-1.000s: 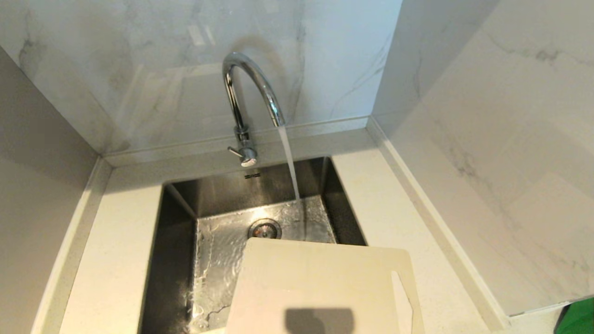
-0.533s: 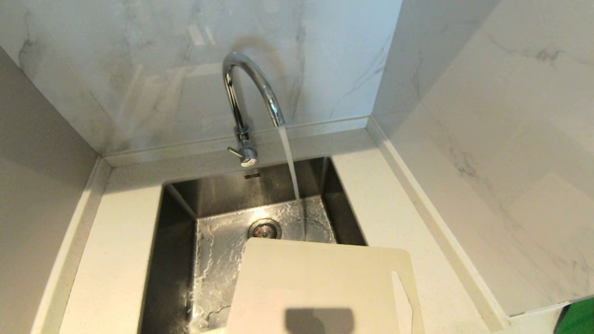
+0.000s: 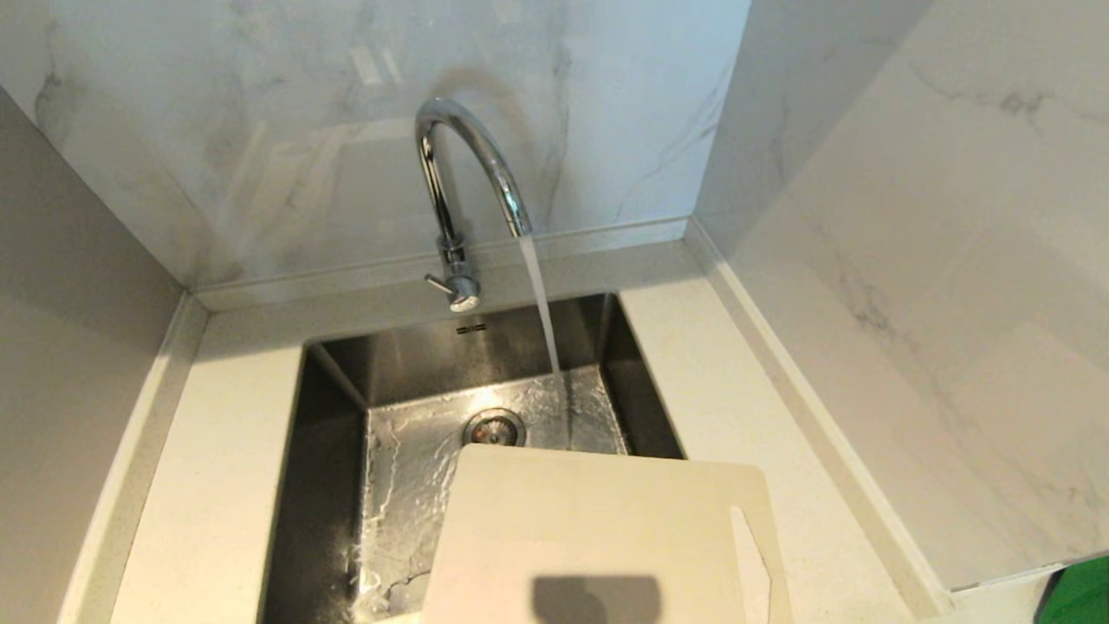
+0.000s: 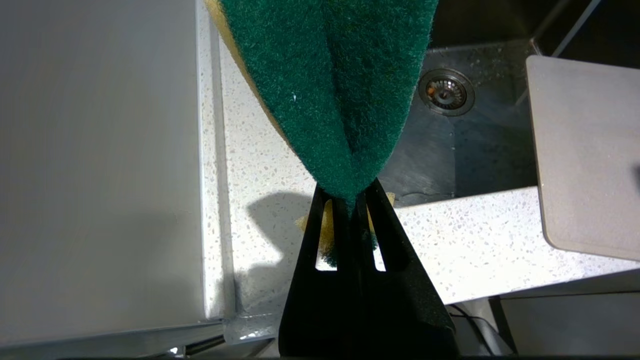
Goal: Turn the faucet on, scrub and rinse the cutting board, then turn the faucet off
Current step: Pick up the cutting board
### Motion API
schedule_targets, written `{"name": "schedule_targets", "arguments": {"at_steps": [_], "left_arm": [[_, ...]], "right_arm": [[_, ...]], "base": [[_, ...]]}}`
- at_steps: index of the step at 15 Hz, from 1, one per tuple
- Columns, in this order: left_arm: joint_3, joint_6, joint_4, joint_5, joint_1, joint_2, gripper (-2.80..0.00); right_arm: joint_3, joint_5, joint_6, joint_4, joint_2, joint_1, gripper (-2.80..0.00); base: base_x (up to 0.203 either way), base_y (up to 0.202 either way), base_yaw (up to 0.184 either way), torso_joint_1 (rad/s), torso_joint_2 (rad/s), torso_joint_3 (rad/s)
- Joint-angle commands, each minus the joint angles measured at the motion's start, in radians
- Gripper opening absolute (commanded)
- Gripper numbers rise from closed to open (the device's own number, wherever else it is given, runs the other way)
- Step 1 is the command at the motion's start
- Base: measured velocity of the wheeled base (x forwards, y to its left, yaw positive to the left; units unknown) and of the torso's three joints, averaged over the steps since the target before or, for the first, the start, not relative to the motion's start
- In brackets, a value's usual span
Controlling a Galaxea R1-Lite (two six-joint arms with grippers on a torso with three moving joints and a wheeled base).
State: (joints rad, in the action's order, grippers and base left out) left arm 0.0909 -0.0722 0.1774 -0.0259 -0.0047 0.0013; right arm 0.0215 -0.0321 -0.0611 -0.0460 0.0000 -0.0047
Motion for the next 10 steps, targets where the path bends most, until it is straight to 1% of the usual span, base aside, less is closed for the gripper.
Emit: {"name": "schedule_targets", "arguments": {"at_steps": [1,3,4,5,6,7,8,9,10], "left_arm": [[-0.001,-0.033,0.001,-0.009,0.000,0.002,-2.80],[0.000,-0.111,0.002,-0.011,0.000,0.003,-2.80],[-0.002,-0.112,0.002,-0.015,0.000,0.003,-2.80],[-0.002,-0.079,0.001,-0.016,0.000,0.003,-2.80],[-0.001,-0.012,0.000,-0.017,0.000,0.003,-2.80],[-0.002,0.077,-0.008,-0.024,0.000,0.003,-2.80],[-0.006,0.138,-0.043,-0.030,0.000,0.003,-2.80],[-0.014,0.179,-0.088,-0.033,0.000,0.003,-2.80],[-0.034,0.203,-0.115,-0.032,0.000,0.003,-2.80]], "right_arm": [[0.000,0.000,0.000,0.000,0.000,0.000,-2.80],[0.000,0.000,0.000,0.000,0.000,0.000,-2.80],[0.000,0.000,0.000,0.000,0.000,0.000,-2.80],[0.000,0.000,0.000,0.000,0.000,0.000,-2.80],[0.000,0.000,0.000,0.000,0.000,0.000,-2.80],[0.000,-0.002,0.000,0.000,0.000,0.000,-2.80],[0.000,0.000,0.000,0.000,0.000,0.000,-2.80],[0.000,-0.001,0.000,0.000,0.000,0.000,-2.80],[0.000,0.000,0.000,0.000,0.000,0.000,-2.80]], "base": [[0.000,0.000,0.000,0.000,0.00,0.000],[0.000,0.000,0.000,0.000,0.00,0.000],[0.000,0.000,0.000,0.000,0.00,0.000],[0.000,0.000,0.000,0.000,0.00,0.000],[0.000,0.000,0.000,0.000,0.00,0.000],[0.000,0.000,0.000,0.000,0.00,0.000],[0.000,0.000,0.000,0.000,0.00,0.000],[0.000,0.000,0.000,0.000,0.00,0.000],[0.000,0.000,0.000,0.000,0.00,0.000]]}}
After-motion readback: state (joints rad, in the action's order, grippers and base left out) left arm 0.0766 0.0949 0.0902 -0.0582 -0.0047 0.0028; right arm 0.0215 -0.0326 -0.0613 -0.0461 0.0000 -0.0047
